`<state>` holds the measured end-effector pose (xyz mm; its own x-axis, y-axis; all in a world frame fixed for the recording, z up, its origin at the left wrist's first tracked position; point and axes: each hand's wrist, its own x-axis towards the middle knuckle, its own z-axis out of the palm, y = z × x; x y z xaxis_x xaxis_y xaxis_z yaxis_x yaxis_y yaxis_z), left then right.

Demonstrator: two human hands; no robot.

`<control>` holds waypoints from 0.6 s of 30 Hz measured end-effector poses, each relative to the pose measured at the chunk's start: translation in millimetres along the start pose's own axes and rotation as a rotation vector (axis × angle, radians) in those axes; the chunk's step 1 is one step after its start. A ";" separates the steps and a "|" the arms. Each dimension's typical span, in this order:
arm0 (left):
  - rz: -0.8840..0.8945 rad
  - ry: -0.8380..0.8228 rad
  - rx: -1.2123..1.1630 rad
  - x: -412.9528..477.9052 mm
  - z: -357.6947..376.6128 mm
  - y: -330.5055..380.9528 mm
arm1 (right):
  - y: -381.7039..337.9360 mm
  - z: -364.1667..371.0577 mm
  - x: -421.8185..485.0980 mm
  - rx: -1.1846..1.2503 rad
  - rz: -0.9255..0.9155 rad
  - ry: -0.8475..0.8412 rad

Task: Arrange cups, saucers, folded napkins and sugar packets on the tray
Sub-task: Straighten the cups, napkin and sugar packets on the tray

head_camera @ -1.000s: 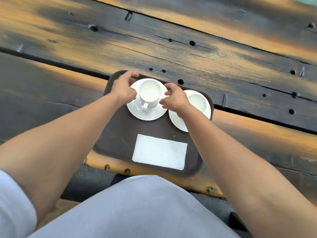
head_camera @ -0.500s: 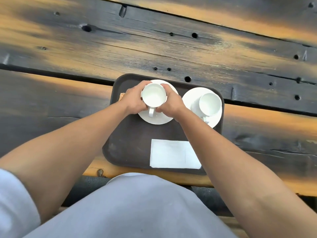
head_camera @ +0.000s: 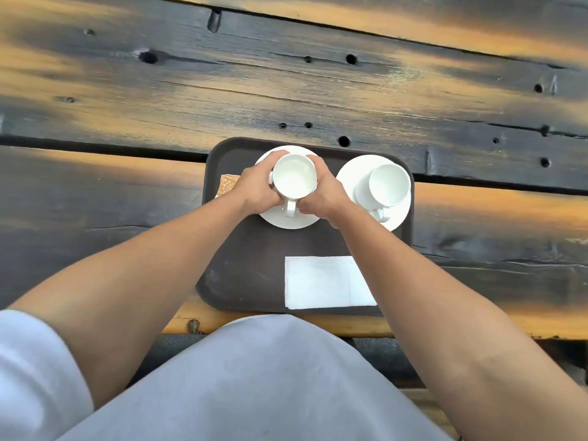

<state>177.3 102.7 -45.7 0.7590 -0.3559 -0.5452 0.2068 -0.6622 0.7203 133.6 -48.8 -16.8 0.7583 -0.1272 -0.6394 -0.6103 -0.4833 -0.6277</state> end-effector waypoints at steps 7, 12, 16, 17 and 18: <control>0.005 0.003 -0.011 -0.3 -1.8 2.0 | 2.7 1.1 3.0 0.024 0.019 0.026; -0.058 0.052 0.022 -6.6 -1.5 6.8 | 13.6 1.1 -0.5 -0.056 0.068 0.060; -0.141 0.216 0.084 -16.4 6.5 3.3 | 37.0 -2.0 -17.5 -0.018 0.129 0.121; -0.164 0.282 0.080 -19.8 9.9 2.1 | 42.6 -1.4 -22.1 -0.002 0.138 0.131; -0.193 0.339 0.074 -23.3 13.9 0.8 | 49.4 0.0 -26.0 0.014 0.142 0.144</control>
<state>151.2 101.4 -38.4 0.8740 0.0093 -0.4858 0.3298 -0.7456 0.5791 83.8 -69.4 -31.2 0.6886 -0.3161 -0.6526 -0.7159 -0.4396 -0.5425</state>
